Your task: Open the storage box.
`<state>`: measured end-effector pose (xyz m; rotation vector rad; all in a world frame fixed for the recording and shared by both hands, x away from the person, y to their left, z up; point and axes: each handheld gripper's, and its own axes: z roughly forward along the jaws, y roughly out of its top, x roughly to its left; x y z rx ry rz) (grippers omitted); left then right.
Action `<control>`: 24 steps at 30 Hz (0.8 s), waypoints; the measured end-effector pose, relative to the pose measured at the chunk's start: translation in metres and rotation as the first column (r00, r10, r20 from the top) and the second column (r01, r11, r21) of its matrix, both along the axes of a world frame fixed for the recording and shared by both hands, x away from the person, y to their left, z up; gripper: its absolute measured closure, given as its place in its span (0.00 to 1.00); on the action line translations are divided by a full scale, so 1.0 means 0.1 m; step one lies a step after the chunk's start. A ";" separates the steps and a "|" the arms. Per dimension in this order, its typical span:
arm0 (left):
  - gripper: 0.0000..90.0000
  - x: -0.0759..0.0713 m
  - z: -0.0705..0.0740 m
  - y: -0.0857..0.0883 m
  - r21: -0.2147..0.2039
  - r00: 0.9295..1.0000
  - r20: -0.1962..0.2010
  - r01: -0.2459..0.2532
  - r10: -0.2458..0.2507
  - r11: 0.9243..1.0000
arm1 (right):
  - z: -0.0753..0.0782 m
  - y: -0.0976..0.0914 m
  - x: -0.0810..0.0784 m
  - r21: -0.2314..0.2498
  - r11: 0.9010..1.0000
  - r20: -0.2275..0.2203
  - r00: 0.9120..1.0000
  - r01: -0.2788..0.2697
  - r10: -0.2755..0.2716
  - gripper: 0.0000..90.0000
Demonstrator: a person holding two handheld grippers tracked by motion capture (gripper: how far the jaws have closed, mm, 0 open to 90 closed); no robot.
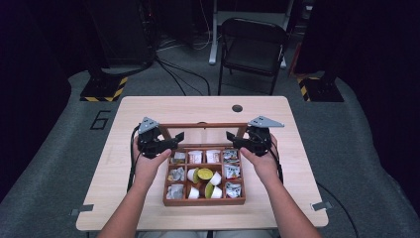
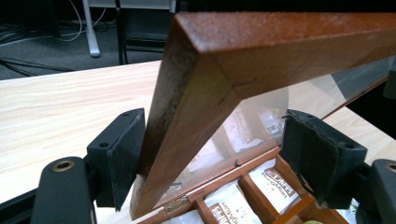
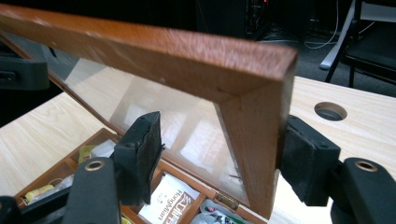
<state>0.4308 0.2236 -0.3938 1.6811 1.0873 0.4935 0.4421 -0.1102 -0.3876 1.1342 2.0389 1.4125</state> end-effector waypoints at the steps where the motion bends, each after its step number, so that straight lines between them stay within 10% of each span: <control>1: 0.25 0.00 0.00 0.00 -0.002 1.000 0.002 -0.001 0.001 1.000 | -0.01 0.00 0.00 0.000 1.000 0.000 1.000 0.003 -0.003 0.38; 24: 0.31 0.07 -0.31 0.08 -0.018 0.999 -0.038 -0.002 0.001 1.000 | -0.26 -0.02 0.07 -0.025 1.000 -0.027 0.999 0.017 -0.018 0.43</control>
